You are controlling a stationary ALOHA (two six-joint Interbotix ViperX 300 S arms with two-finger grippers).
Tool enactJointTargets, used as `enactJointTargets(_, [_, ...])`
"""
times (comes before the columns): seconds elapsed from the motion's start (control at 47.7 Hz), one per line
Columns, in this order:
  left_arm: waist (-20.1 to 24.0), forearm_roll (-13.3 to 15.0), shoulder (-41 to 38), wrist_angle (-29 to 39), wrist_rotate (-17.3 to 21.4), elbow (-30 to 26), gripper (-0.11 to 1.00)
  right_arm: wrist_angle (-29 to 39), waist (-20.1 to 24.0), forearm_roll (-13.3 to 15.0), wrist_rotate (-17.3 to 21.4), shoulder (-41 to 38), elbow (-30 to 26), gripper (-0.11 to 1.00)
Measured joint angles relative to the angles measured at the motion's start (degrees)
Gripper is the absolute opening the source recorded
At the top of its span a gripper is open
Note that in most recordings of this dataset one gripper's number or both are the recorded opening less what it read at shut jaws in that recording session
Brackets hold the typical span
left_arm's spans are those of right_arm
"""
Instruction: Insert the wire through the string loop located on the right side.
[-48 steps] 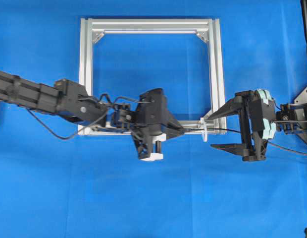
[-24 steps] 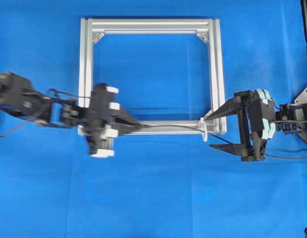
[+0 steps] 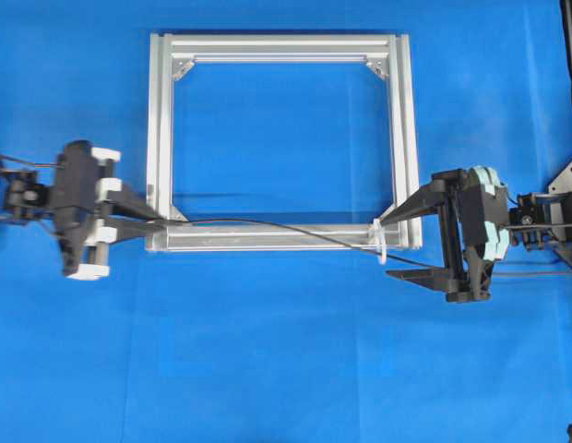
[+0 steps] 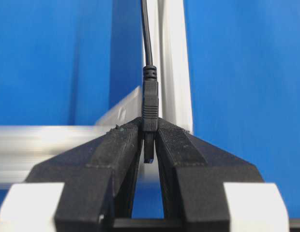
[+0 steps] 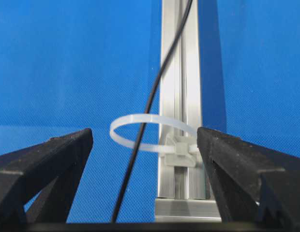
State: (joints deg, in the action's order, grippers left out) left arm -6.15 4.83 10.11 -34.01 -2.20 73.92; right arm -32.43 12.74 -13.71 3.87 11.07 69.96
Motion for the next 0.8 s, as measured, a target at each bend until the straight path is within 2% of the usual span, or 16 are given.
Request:
enactJointTargets(0.251, [0.0,0.0,7.38,0.88,0.26,5.8,0.07,0.53,0.0,0.0,0.0,0.0,0.0,0.95])
enactJointTargets(0.796, [0.0,-0.09,6.5,9.05,0.79,3.16,0.08,0.7,0.0,0.0,0.0,0.0,-0.35,0.95])
